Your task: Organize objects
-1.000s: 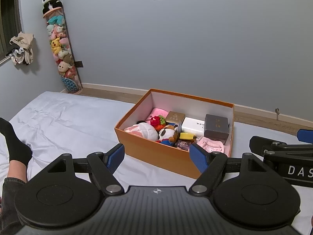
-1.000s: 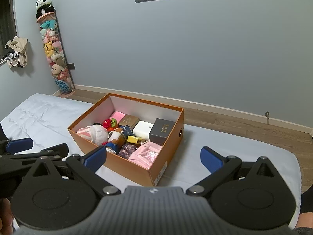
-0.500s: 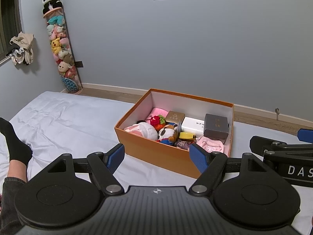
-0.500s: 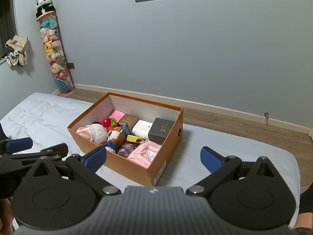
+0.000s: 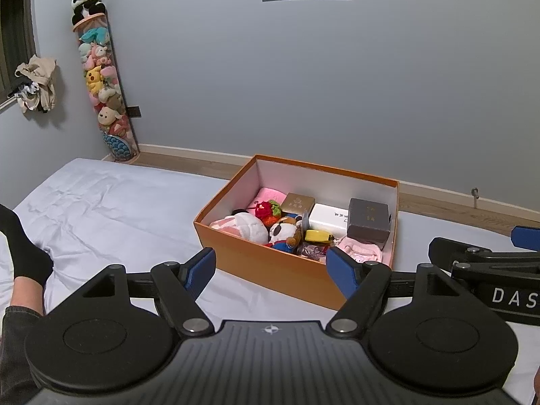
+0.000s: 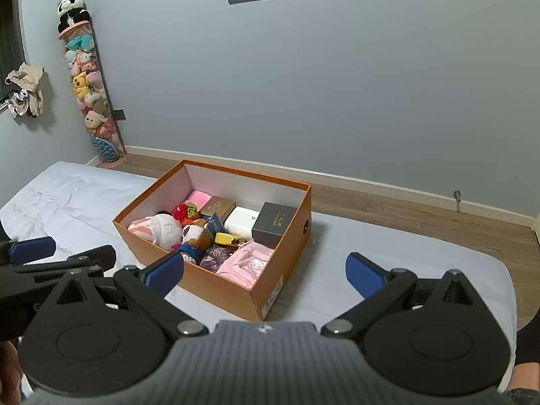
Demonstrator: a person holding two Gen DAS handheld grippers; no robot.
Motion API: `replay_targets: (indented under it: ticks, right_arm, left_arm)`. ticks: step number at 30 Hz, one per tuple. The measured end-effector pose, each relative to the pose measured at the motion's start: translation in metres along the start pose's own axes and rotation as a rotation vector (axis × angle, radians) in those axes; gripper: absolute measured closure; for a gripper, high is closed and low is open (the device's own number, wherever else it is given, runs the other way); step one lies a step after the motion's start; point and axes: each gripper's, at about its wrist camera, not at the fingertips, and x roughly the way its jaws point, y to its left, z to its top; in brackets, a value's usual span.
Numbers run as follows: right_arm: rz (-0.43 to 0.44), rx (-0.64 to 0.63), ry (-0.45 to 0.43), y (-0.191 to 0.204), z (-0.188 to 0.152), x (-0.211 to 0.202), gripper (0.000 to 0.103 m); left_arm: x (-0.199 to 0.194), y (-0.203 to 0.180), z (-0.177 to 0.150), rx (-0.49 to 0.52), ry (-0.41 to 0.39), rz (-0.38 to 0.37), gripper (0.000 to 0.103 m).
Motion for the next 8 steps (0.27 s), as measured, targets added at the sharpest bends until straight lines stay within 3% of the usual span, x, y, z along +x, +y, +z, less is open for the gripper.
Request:
replay_targets:
  ticks: [8]
  right_arm:
    - [-0.005, -0.002, 0.000, 0.0016, 0.0001, 0.0002, 0.001]
  left_arm:
    - [0.0000, 0.0003, -0.0016, 0.000, -0.014, -0.015, 0.017]
